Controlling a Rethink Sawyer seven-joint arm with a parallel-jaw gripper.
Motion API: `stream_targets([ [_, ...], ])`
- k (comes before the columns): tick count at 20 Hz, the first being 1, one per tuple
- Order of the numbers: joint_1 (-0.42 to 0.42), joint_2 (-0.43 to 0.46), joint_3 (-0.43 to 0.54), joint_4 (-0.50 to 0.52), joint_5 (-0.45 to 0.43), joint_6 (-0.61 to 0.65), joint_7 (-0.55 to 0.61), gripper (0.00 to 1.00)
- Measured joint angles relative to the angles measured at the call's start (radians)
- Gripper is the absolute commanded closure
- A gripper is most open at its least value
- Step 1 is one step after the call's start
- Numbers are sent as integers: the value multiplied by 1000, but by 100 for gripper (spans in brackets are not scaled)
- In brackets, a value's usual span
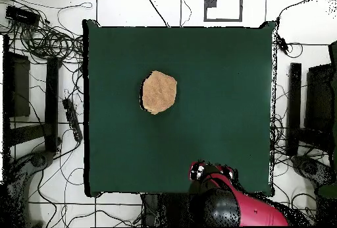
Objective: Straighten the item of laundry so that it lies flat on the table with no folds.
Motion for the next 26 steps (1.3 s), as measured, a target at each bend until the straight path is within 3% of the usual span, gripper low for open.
stream_targets([
  [10,-73,1,9,6,-49,0,0,0],
  [26,-329,-118,104,57,-67,10,-2,0],
])
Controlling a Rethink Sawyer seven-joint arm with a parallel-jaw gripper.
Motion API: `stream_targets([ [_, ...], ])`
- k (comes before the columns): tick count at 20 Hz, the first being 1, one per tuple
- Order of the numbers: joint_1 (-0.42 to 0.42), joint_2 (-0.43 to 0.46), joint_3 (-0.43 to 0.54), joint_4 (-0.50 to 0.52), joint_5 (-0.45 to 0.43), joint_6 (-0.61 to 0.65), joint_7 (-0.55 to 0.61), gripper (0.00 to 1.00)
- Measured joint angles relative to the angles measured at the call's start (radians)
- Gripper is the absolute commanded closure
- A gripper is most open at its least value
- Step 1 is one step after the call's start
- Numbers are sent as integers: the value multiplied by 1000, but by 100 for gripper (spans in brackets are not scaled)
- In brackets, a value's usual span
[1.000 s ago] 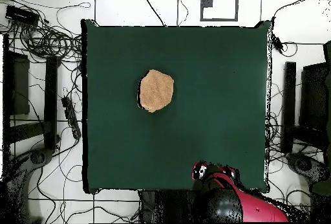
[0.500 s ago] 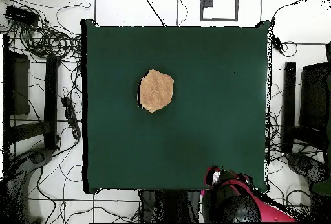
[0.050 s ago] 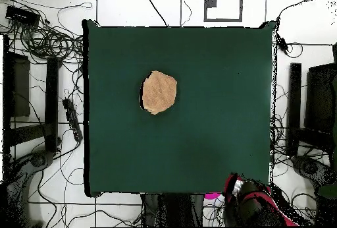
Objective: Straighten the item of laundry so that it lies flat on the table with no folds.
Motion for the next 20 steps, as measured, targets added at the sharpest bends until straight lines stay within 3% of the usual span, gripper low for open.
stream_targets([
  [10,-167,-102,75,2,29,61,-50,0],
  [15,-253,-74,111,1,6,61,-60,0],
  [20,-298,10,114,1,-102,52,-60,0],
])
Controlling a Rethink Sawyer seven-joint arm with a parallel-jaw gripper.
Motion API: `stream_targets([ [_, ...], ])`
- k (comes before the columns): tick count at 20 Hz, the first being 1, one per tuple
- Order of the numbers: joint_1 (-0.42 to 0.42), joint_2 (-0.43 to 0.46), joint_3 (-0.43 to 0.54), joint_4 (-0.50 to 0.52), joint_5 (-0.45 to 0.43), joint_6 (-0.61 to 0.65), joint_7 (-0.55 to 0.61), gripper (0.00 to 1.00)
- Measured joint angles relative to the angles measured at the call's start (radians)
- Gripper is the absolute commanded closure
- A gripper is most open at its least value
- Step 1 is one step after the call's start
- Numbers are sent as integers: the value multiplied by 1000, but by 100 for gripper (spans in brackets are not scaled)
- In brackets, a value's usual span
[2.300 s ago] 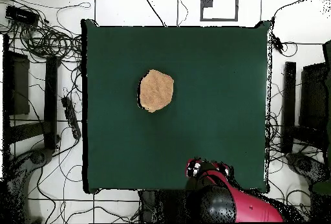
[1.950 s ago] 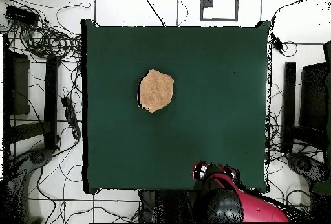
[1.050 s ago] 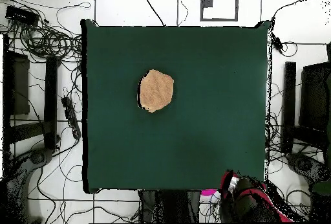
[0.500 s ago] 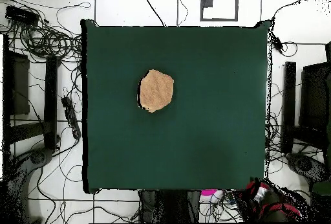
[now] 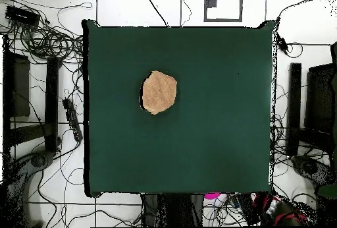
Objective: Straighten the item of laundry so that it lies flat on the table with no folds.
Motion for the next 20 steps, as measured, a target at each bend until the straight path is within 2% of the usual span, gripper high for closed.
stream_targets([
  [4,-6,76,0,-2,-83,-27,0,0],
  [5,-5,121,0,-5,-126,-48,0,0],
  [7,-3,157,0,-8,-157,-66,0,0],
  [8,0,209,0,-16,-199,-94,0,0],
  [10,2,240,0,-21,-223,-110,0,0],
  [11,8,287,0,-32,-255,-133,0,0],
  [16,34,413,-11,-69,-322,-188,0,0],
  [20,54,479,-23,-91,-347,-214,0,0],
])
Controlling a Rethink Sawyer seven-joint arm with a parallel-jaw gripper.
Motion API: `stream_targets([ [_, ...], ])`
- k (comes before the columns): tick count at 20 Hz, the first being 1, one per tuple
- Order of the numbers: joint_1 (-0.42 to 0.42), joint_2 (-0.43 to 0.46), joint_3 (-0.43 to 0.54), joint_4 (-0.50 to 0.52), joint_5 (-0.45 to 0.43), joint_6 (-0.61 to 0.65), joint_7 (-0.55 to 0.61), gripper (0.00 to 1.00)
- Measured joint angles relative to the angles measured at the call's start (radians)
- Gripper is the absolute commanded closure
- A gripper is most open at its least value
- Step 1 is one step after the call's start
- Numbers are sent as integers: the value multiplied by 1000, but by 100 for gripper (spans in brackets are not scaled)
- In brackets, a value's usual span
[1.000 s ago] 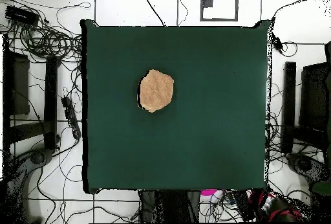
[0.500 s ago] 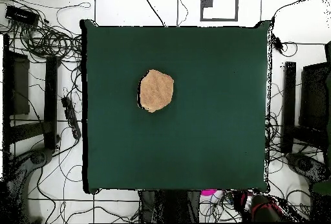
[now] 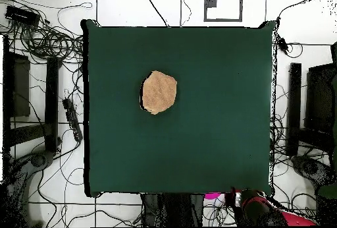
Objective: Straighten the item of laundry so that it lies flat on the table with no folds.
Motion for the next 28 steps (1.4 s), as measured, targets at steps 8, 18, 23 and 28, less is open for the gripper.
stream_targets([
  [8,74,160,-46,-50,-29,-84,0,0],
  [18,276,133,-73,-47,26,-94,0,0],
  [23,350,60,-63,-46,102,-56,0,0],
  [28,442,7,-62,-62,165,-4,0,0],
])
